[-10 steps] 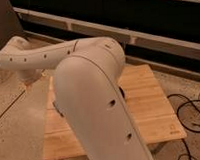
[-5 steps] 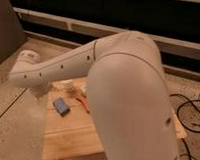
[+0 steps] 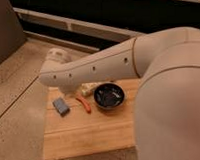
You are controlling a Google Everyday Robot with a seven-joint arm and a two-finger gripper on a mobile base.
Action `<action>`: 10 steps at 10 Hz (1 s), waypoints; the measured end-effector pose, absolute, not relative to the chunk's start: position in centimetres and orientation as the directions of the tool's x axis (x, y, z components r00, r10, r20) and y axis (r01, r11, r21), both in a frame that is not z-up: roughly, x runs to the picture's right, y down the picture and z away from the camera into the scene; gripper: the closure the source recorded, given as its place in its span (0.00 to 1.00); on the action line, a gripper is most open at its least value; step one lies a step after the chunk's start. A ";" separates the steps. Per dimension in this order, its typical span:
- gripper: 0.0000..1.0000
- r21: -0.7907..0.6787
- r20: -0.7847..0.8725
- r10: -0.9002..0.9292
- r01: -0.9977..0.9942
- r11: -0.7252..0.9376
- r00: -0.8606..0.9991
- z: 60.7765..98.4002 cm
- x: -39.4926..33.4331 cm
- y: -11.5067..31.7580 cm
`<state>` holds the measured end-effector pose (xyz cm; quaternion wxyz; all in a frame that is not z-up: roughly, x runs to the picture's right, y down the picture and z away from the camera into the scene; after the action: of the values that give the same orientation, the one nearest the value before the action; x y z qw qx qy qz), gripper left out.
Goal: Move the arm in a circular motion
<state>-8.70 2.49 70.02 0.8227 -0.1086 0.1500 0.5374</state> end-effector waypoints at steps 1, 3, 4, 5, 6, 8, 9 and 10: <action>0.35 0.031 -0.380 0.859 -0.923 0.383 0.344 69.9 -6.8 1.4; 0.35 0.099 -0.420 0.860 -0.927 0.362 0.291 70.6 -4.7 -1.3; 0.35 0.114 -0.430 0.859 -0.927 0.357 0.278 71.3 -4.8 -2.6; 0.35 0.120 -0.437 0.857 -0.927 0.356 0.273 71.7 -5.2 -3.4; 0.35 0.119 -0.442 0.855 -0.927 0.357 0.272 72.7 -6.4 -4.7; 0.35 0.079 -0.437 0.847 -0.925 0.373 0.304 74.6 -10.2 -6.6; 0.35 0.049 -0.433 0.837 -0.918 0.393 0.335 75.5 -12.7 -7.2; 0.35 0.007 -0.423 0.823 -0.907 0.421 0.378 76.1 -15.9 -7.6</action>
<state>-15.92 -7.64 76.09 0.8224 -0.1137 0.1846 0.5260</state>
